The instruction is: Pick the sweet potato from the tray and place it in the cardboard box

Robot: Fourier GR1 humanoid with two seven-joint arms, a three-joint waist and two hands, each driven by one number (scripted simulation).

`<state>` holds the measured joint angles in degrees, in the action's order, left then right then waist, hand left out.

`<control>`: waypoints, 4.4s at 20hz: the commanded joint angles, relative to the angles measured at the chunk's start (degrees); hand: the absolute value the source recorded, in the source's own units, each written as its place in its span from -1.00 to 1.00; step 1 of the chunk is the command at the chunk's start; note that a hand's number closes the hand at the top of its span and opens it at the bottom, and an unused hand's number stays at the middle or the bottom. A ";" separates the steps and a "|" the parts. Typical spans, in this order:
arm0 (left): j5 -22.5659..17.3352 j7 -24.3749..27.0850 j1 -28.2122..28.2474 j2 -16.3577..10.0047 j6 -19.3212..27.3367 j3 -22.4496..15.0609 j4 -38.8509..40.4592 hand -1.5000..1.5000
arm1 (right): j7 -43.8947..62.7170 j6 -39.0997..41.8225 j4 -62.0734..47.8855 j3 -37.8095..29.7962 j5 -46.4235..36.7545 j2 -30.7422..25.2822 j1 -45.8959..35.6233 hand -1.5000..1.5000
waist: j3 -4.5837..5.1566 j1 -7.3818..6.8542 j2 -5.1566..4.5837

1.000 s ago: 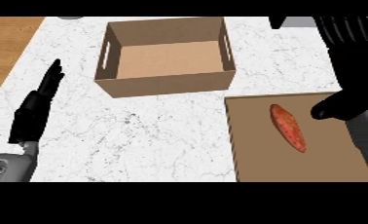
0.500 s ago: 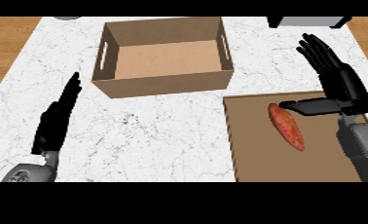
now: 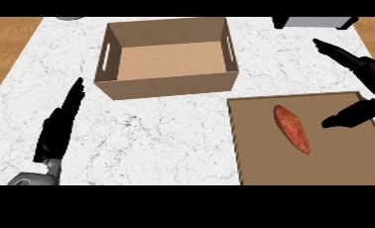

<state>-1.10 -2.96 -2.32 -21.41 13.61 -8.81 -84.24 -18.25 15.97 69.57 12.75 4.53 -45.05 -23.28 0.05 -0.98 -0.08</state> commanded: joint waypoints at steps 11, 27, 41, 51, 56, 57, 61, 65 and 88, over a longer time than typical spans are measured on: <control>2.28 -1.88 0.18 0.69 0.17 1.40 -1.74 0.00 | 16.19 16.40 12.48 11.73 -13.69 -4.29 -0.90 -1.00 | -0.01 1.18 0.21; 4.05 0.63 4.11 3.51 -4.42 5.54 -3.53 0.00 | 15.96 16.60 6.39 6.96 -33.16 6.39 3.10 -1.00 | -0.06 0.47 0.04; 10.20 -3.58 5.61 7.55 -5.52 6.15 -7.68 0.00 | 18.09 21.18 15.11 -0.43 -39.88 13.58 9.95 -1.00 | -0.04 0.96 0.16; 9.24 -6.06 3.22 7.00 -10.12 10.28 -9.50 0.00 | 9.39 18.49 4.25 -3.45 -47.25 16.54 8.01 -1.00 | -0.06 0.73 0.08; 11.45 -2.10 5.81 9.26 -9.78 9.68 -8.23 0.00 | 7.90 19.11 4.79 -3.07 -51.04 17.05 9.12 -1.00 | -0.05 0.77 0.10; 11.39 -4.52 2.11 10.80 -9.09 9.58 -6.11 0.00 | 7.16 18.71 3.32 -3.25 -52.08 17.58 7.58 -1.00 | -0.05 0.82 0.07; 10.85 -0.32 3.33 9.86 -10.79 12.01 -2.84 0.00 | 7.54 22.48 1.65 -4.27 -52.57 19.02 4.94 -1.00 | -0.04 0.76 0.07; 12.18 -2.41 5.17 10.86 -10.37 10.52 -8.17 0.00 | 7.71 18.09 7.11 -3.00 -54.83 20.78 9.66 1.00 | -0.05 0.87 0.15; 12.48 -2.24 -3.61 11.41 -13.38 8.47 -3.44 0.00 | -21.56 -6.73 -27.15 -9.24 -61.11 16.20 -29.20 1.00 | -0.33 -6.89 -2.71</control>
<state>11.74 -4.46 -5.07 -9.76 0.51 -0.78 -87.83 -34.53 12.79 49.30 5.84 -57.11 -27.68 -46.76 -0.27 -8.10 -2.82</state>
